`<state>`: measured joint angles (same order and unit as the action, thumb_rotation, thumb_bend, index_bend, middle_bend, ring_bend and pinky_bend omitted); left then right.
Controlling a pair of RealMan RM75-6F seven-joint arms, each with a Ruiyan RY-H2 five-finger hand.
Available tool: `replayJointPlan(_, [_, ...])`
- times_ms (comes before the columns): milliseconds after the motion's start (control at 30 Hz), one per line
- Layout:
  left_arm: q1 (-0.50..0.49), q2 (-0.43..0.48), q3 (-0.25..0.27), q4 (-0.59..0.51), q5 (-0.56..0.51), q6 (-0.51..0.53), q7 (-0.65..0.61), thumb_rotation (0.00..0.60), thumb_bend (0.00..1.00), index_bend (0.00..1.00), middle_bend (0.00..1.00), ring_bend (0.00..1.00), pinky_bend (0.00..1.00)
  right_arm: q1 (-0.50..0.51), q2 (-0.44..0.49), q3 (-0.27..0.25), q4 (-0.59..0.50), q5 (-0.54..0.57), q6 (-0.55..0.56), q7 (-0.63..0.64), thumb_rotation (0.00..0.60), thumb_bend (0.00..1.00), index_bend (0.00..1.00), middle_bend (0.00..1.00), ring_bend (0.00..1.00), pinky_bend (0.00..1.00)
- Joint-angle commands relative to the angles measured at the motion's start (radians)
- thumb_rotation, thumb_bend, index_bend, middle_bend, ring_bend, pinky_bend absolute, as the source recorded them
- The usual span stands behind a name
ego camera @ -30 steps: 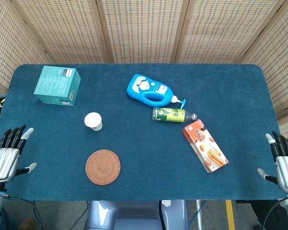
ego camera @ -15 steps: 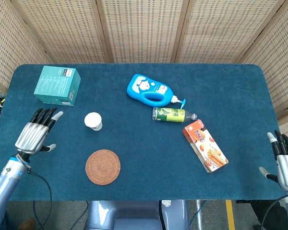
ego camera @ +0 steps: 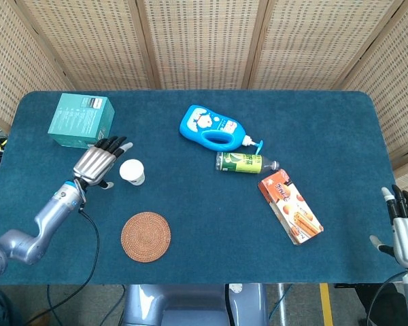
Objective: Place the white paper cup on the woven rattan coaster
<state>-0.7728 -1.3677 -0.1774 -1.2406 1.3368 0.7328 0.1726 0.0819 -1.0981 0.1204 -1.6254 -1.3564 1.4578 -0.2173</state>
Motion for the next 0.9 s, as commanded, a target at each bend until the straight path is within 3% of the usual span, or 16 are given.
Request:
replayJointPlan(33, [-0.040,-0.041,0.009,0.045,-0.015,-0.056,-0.006,0.600,0.00,0.00,0.00,0.07,0.17,0.002,-0.003,0.002,0.003,0.006,-0.004,-0.003,0.600,0.00,0.00,0.00,0.00,0.00])
replayJointPlan(133, [-0.059,-0.075,0.008,0.083,-0.025,-0.078,-0.019,0.600,0.00,0.00,0.02,0.14,0.24,0.004,-0.006,0.002,0.007,0.012,-0.010,-0.006,0.600,0.00,0.00,0.00,0.00,0.00])
replayJointPlan(267, [-0.080,-0.126,0.006,0.137,-0.020,-0.082,-0.044,0.600,0.00,0.02,0.15,0.27,0.33,0.007,-0.009,0.003,0.010,0.018,-0.015,-0.010,0.600,0.00,0.00,0.00,0.00,0.00])
replayJointPlan(500, [-0.108,-0.200,0.006,0.230,-0.009,-0.071,-0.067,0.600,0.00,0.30,0.45,0.51,0.49,0.008,-0.014,0.007,0.017,0.023,-0.015,-0.004,0.600,0.00,0.00,0.00,0.00,0.00])
replayJointPlan(600, [-0.109,-0.214,0.009,0.250,-0.004,-0.058,-0.074,0.600,0.00,0.34,0.49,0.55,0.51,0.007,-0.014,0.007,0.020,0.023,-0.013,-0.001,0.600,0.00,0.00,0.00,0.00,0.00])
replayJointPlan(900, [-0.092,-0.194,0.014,0.239,0.017,0.004,-0.119,0.600,0.00,0.34,0.50,0.55,0.51,0.004,-0.012,0.004,0.016,0.014,-0.006,0.006,0.600,0.00,0.00,0.00,0.00,0.00])
